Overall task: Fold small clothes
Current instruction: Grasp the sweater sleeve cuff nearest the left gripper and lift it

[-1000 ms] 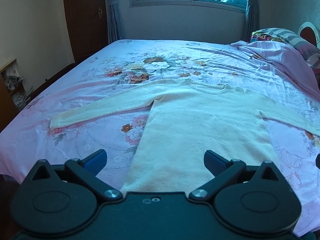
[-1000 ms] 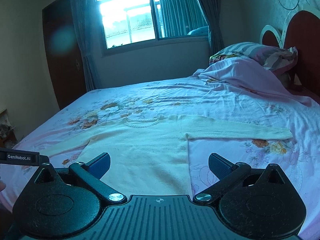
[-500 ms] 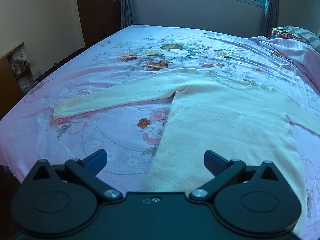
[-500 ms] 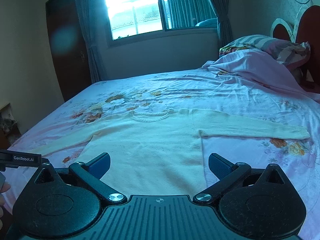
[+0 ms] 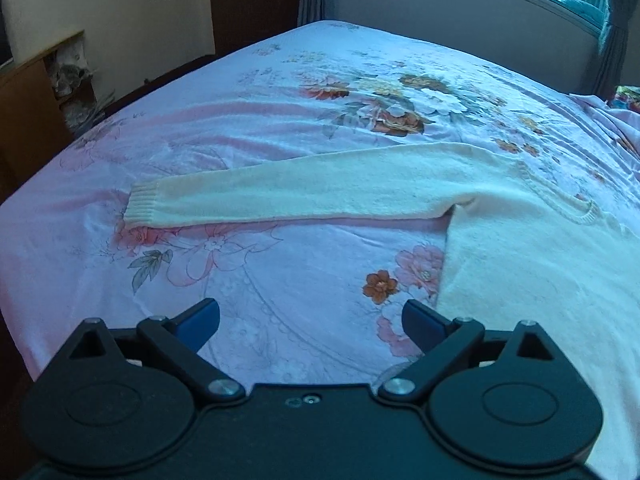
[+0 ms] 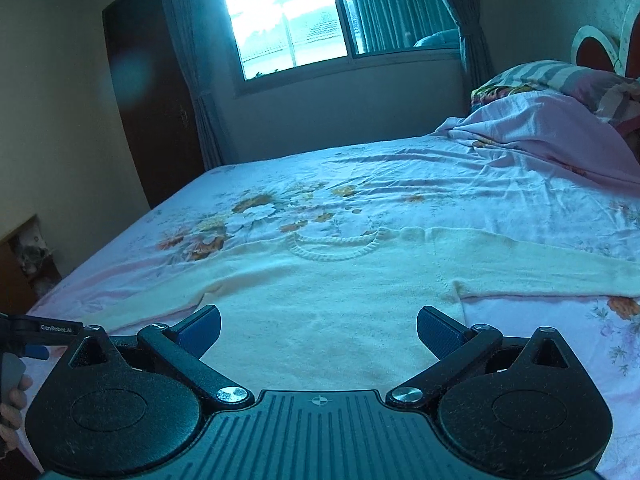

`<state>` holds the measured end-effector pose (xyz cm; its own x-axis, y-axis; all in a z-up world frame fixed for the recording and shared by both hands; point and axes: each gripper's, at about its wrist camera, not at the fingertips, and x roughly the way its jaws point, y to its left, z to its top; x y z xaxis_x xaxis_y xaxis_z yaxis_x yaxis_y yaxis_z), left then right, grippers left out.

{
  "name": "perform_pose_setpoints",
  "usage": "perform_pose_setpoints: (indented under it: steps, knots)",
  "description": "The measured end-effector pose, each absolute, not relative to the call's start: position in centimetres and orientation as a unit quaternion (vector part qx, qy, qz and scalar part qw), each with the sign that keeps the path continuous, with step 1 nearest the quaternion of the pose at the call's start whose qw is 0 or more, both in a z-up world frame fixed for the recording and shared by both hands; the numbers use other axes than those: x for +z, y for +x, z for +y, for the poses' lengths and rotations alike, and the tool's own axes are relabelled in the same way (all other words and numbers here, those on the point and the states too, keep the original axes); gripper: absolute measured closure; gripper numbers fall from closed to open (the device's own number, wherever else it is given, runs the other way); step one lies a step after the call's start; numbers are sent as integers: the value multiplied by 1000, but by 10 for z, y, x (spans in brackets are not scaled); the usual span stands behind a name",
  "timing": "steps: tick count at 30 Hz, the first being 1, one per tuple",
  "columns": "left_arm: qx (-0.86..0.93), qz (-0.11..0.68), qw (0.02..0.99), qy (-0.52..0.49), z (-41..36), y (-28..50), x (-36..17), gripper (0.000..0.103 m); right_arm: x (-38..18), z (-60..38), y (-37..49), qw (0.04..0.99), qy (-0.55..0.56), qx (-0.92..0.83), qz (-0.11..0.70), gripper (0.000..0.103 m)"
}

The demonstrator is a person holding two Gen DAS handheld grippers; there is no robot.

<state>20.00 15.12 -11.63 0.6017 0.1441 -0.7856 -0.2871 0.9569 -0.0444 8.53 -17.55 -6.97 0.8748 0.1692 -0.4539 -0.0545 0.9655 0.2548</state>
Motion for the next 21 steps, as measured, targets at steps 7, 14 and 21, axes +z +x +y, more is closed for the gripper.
perform_pose_setpoints:
  steps: [7,14,21]
  knots:
    - [163,437,877,-117,197,233,-131,10,-83,-158,136,959,109,60,253,0]
    - [172,463,847,-198,250,255,-155,33,-98,-139,176,954,101,79,270,0]
    - [172,444,804,-356,312,256,-186,49,-112,-130,196,950,97,89,284,0]
